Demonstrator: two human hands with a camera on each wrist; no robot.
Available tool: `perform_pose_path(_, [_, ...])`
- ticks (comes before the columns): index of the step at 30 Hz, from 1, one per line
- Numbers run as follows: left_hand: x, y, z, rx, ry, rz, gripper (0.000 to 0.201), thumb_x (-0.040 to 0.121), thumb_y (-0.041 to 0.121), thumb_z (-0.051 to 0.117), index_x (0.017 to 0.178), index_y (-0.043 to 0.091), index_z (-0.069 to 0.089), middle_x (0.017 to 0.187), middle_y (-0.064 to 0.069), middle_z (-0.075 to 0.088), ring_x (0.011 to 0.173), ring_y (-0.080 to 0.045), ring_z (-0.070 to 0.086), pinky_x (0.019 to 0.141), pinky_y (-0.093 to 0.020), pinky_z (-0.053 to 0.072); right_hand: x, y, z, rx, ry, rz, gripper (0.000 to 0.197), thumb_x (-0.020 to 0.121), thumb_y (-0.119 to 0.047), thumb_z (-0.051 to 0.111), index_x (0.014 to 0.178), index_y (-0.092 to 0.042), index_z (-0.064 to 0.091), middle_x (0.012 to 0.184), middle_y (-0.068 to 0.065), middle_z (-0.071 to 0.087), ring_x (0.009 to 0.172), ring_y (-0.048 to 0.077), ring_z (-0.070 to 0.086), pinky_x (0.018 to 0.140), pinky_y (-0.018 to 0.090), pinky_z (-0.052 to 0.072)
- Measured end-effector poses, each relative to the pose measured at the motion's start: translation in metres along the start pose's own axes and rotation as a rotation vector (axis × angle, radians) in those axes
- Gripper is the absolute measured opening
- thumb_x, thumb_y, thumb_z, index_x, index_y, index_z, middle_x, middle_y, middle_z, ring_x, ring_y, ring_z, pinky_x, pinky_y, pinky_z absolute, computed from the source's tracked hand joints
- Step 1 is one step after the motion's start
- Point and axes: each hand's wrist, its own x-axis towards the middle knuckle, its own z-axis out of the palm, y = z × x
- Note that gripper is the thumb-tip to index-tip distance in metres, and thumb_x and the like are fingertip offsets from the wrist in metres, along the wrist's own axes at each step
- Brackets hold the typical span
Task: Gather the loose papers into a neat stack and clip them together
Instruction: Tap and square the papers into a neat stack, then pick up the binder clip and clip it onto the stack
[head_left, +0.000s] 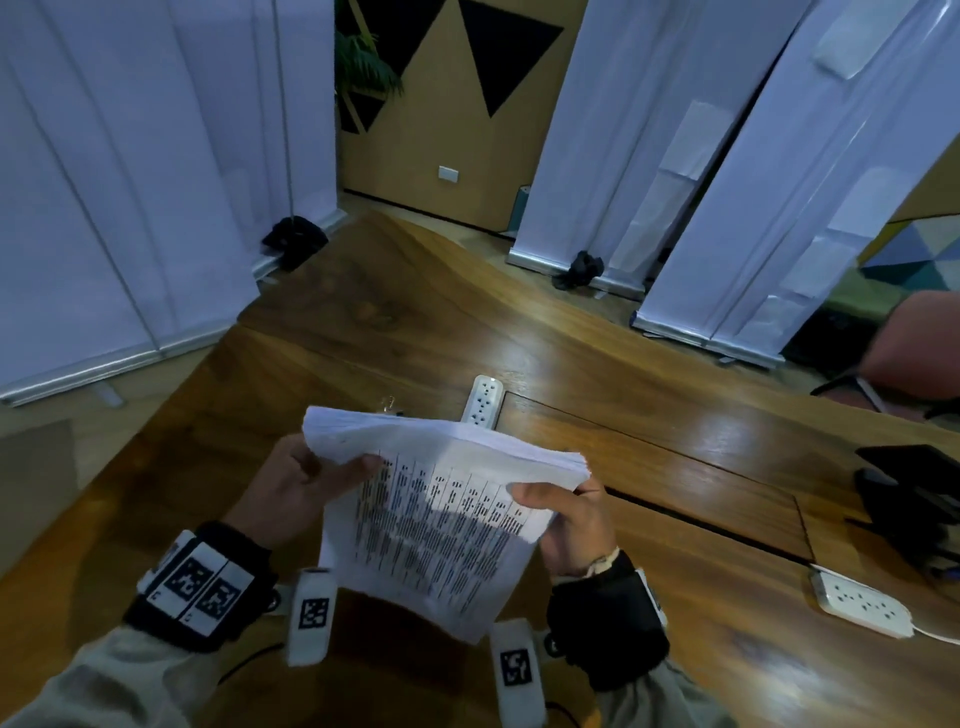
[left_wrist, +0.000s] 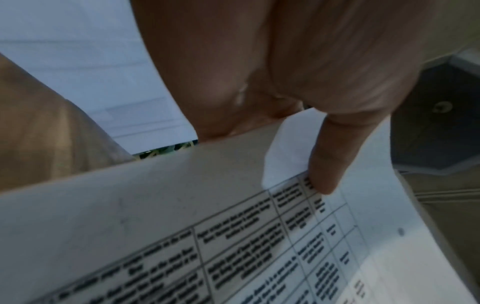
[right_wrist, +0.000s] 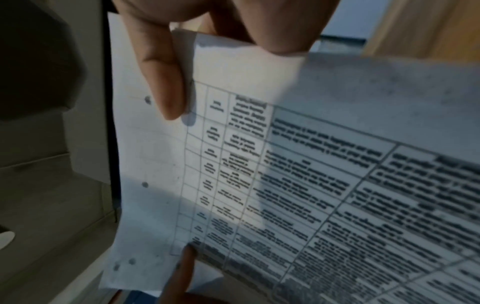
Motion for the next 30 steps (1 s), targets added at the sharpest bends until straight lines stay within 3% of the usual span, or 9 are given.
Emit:
perform_pose_path(5, [0.009, -0.043, -0.030, -0.006, 0.200, -0.199, 0.013, 0.082, 0.014, 0.070, 0.094, 0.010, 0.072, 0.086, 0.001, 0.078, 0.085, -0.015, 0.074, 0.078, -0.031, 0.059, 0.046, 0.042, 0.016, -0.161, 0.151, 0.311, 0.048, 0.057, 0.015, 0.068, 0.104, 0.003, 0.064, 0.097, 0.022, 0.070, 0.086, 0.038, 0.066, 0.082, 0.052, 0.052])
perform_pose_path(7, [0.021, -0.083, -0.046, 0.070, 0.231, -0.342, 0.015, 0.084, 0.007, 0.069, 0.098, 0.011, 0.070, 0.083, 0.009, 0.076, 0.085, -0.009, 0.071, 0.089, -0.035, 0.054, 0.071, 0.065, 0.015, -0.365, 0.232, 0.401, 0.046, 0.057, 0.014, 0.072, 0.100, -0.001, 0.067, 0.101, 0.019, 0.070, 0.092, 0.035, 0.066, 0.088, 0.052, 0.051])
perform_pose_path(9, [0.032, -0.119, -0.059, 0.158, 0.224, -0.486, 0.022, 0.082, 0.011, 0.072, 0.102, 0.003, 0.069, 0.094, -0.003, 0.073, 0.097, -0.023, 0.068, 0.096, -0.041, 0.049, 0.096, 0.089, 0.012, -0.631, 0.229, 0.461, 0.038, 0.061, 0.009, 0.074, 0.097, -0.004, 0.065, 0.104, 0.017, 0.068, 0.098, 0.034, 0.064, 0.090, 0.052, 0.050])
perform_pose_path(12, [0.038, -0.159, -0.064, 0.167, 0.259, -0.697, 0.024, 0.081, 0.017, 0.075, 0.093, -0.003, 0.069, 0.099, -0.016, 0.070, 0.088, -0.027, 0.066, 0.079, -0.031, 0.050, 0.132, 0.108, 0.008, -1.134, 0.119, 0.539, 0.032, 0.073, -0.020, 0.071, 0.103, -0.012, 0.061, 0.107, 0.009, 0.065, 0.102, 0.030, 0.062, 0.091, 0.041, 0.050])
perform_pose_path(15, [0.041, -0.176, -0.065, 0.160, 0.283, -0.826, 0.028, 0.077, 0.025, 0.078, 0.083, 0.000, 0.070, 0.097, -0.018, 0.071, 0.074, -0.023, 0.065, 0.065, -0.031, 0.052, 0.164, 0.102, 0.016, -1.550, -0.020, 0.438, 0.023, 0.086, -0.018, 0.052, 0.107, -0.013, 0.058, 0.100, 0.008, 0.061, 0.098, 0.033, 0.059, 0.085, 0.036, 0.050])
perform_pose_path(18, [0.046, -0.182, -0.071, 0.183, 0.267, -0.859, 0.038, 0.072, 0.032, 0.081, 0.090, 0.001, 0.069, 0.093, -0.010, 0.071, 0.076, -0.019, 0.067, 0.066, -0.031, 0.056, 0.201, 0.107, 0.021, -1.683, -0.086, 0.340, 0.035, 0.087, -0.024, 0.052, 0.120, -0.015, 0.052, 0.124, 0.014, 0.057, 0.107, 0.035, 0.057, 0.090, 0.042, 0.050])
perform_pose_path(22, [0.050, -0.189, -0.076, 0.089, 0.284, -0.873, 0.043, 0.072, 0.029, 0.082, 0.100, -0.002, 0.071, 0.097, -0.013, 0.074, 0.091, -0.028, 0.069, 0.080, -0.036, 0.057, 0.245, 0.126, 0.039, -1.833, -0.105, 0.292, 0.028, 0.087, -0.023, 0.050, 0.112, -0.011, 0.055, 0.119, 0.016, 0.056, 0.096, 0.038, 0.061, 0.082, 0.044, 0.053])
perform_pose_path(26, [0.053, -0.197, -0.079, 0.121, 0.264, -0.874, 0.039, 0.080, 0.021, 0.076, 0.109, -0.002, 0.068, 0.102, -0.015, 0.070, 0.088, -0.025, 0.063, 0.071, -0.026, 0.046, 0.269, 0.148, 0.050, -1.846, -0.161, 0.378, 0.042, 0.085, -0.036, 0.053, 0.122, -0.017, 0.049, 0.127, 0.013, 0.050, 0.101, 0.038, 0.058, 0.082, 0.041, 0.050])
perform_pose_path(30, [0.057, -0.195, -0.078, 0.107, 0.276, -0.884, 0.025, 0.082, 0.015, 0.073, 0.103, 0.002, 0.068, 0.088, -0.007, 0.068, 0.075, -0.016, 0.062, 0.057, -0.019, 0.046, 0.270, 0.164, 0.041, -1.831, -0.192, 0.423, 0.029, 0.089, -0.029, 0.055, 0.111, -0.010, 0.056, 0.128, 0.015, 0.050, 0.107, 0.035, 0.056, 0.087, 0.039, 0.050])
